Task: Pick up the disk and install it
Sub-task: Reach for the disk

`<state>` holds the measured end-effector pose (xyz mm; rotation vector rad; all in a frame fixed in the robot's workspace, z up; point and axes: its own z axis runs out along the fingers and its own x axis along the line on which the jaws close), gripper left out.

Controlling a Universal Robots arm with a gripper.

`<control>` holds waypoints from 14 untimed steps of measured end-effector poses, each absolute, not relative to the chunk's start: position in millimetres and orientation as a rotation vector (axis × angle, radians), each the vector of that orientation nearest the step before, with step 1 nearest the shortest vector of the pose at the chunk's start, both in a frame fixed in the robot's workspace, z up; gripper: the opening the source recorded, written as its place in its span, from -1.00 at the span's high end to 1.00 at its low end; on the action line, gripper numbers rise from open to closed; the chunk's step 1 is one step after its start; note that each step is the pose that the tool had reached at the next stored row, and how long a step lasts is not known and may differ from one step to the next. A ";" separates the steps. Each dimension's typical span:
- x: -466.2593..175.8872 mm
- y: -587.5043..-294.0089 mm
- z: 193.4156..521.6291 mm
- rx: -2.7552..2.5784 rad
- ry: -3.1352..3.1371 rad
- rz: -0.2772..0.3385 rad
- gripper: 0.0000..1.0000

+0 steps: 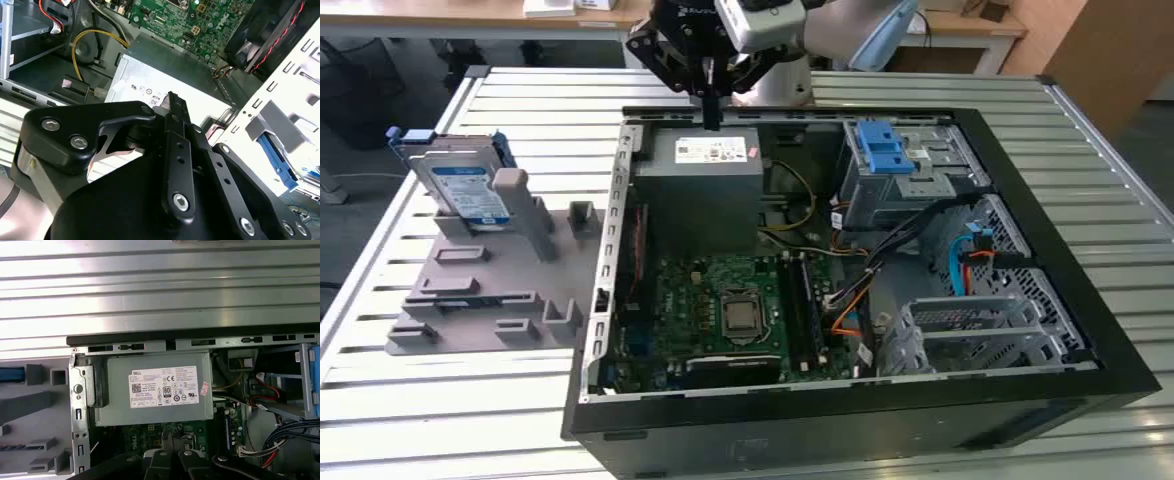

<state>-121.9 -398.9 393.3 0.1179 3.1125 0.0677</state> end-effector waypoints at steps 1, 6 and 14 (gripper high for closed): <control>-122.0 -398.9 393.3 0.118 3.112 0.068 0.79; -122.6 -398.9 393.3 0.118 3.113 0.068 0.79; -126.5 -398.9 393.2 0.118 3.112 0.068 0.79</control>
